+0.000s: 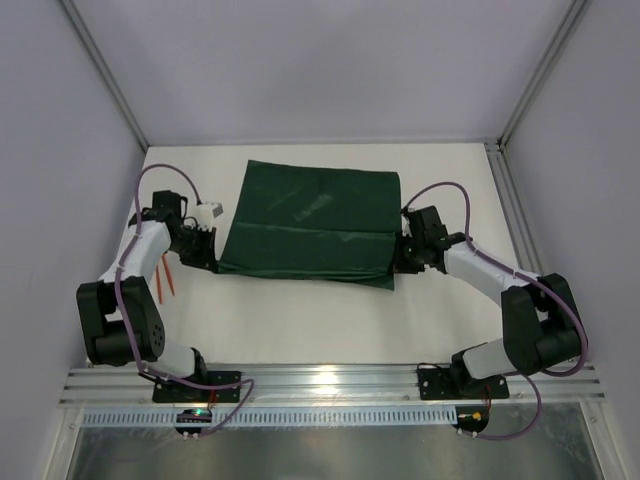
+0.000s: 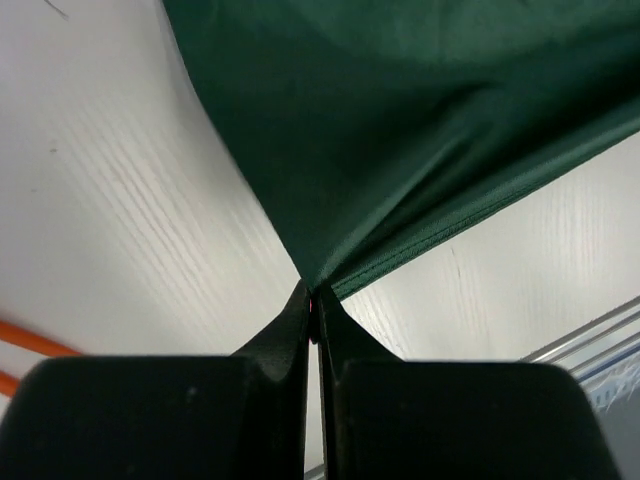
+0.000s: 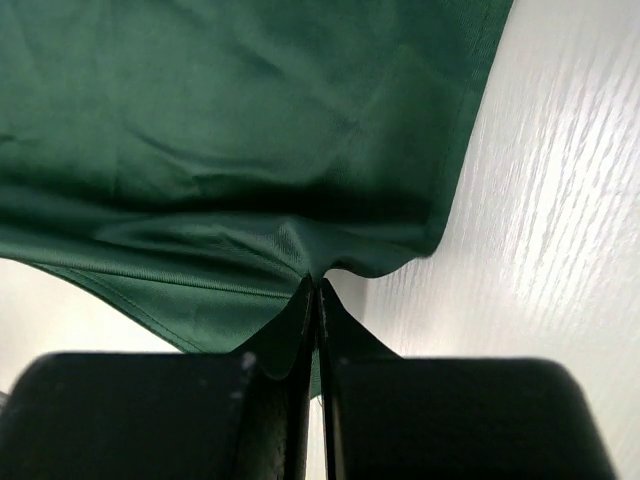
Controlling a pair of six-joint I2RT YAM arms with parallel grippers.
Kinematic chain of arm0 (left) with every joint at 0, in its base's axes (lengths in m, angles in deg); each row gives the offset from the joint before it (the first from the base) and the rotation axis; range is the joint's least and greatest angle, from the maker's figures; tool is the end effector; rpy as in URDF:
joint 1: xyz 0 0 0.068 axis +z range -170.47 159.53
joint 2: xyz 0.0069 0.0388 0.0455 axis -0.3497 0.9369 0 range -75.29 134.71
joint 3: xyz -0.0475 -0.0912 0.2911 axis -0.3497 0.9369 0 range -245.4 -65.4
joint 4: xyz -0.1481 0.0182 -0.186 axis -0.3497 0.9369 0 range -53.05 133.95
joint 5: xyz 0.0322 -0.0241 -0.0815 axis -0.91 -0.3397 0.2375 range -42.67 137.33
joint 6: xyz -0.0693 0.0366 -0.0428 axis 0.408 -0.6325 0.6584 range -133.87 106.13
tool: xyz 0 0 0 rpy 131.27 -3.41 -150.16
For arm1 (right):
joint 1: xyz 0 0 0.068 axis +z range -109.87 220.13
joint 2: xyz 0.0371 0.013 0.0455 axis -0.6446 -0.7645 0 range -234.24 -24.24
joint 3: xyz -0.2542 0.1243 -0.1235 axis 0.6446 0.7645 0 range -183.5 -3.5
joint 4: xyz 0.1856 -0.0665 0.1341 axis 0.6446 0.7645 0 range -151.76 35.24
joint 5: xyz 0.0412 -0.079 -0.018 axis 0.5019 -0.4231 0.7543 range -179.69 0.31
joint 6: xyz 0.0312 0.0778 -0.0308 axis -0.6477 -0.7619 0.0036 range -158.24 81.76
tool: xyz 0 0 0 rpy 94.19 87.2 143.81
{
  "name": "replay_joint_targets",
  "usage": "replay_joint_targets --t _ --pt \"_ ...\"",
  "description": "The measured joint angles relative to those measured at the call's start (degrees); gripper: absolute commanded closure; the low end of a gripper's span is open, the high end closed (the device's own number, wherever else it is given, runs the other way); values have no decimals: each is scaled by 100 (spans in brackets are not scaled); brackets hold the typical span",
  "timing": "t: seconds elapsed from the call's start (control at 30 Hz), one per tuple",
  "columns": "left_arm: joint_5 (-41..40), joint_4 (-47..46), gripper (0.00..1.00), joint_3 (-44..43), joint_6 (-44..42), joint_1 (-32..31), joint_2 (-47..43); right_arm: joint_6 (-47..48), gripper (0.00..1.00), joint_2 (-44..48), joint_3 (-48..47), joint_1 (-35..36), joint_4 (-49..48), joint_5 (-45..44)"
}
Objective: Fold the napkin into a case and place the utensils inside
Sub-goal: Flatten out the crumpled napkin at the center of the board, then fold and flatten the napkin at the center of the board.
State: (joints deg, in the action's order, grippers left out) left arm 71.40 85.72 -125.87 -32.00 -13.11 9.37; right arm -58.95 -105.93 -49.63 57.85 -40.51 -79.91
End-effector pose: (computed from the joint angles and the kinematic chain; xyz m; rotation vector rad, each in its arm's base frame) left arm 0.2626 0.0013 0.2374 0.3423 2.7029 -0.4764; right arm 0.2570 0.0963 0.2045 0.0017 2.6119 0.4667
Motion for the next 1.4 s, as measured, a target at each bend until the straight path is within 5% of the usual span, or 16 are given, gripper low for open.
replay_joint_targets --t 0.17,0.23,0.27,0.3,0.33,0.4,0.43,0.53,0.77,1.0,1.4 --pt "0 -15 100 448 -293 2 188 -138 96 -33 466 87 -280 -2" --pt "4 -2 92 584 -391 2 199 -203 95 -35 588 98 -354 -7" --pt "17 20 86 632 -470 2 197 -221 89 -33 623 103 -367 -13" --pt "22 57 68 664 -529 2 197 -243 79 -33 658 109 -372 -28" --pt "-2 116 58 699 -662 2 192 -264 54 -31 688 120 -350 -81" --pt "-59 304 33 758 -857 28 144 -295 43 13 708 120 -275 -127" --pt "-118 428 30 774 -970 31 92 -267 41 90 708 133 -245 -184" --pt "-402 715 29 778 -1147 31 -186 -238 36 417 702 166 114 -343" --pt "-883 850 45 612 -1902 -232 -1329 -236 35 1373 339 282 1005 -739" --pt "-1104 544 43 1541 -3641 -1620 -1626 -240 41 1644 391 286 1224 -649" --pt "-1165 -310 38 2579 -6275 -1749 -1631 -227 44 1644 634 286 1276 -197"
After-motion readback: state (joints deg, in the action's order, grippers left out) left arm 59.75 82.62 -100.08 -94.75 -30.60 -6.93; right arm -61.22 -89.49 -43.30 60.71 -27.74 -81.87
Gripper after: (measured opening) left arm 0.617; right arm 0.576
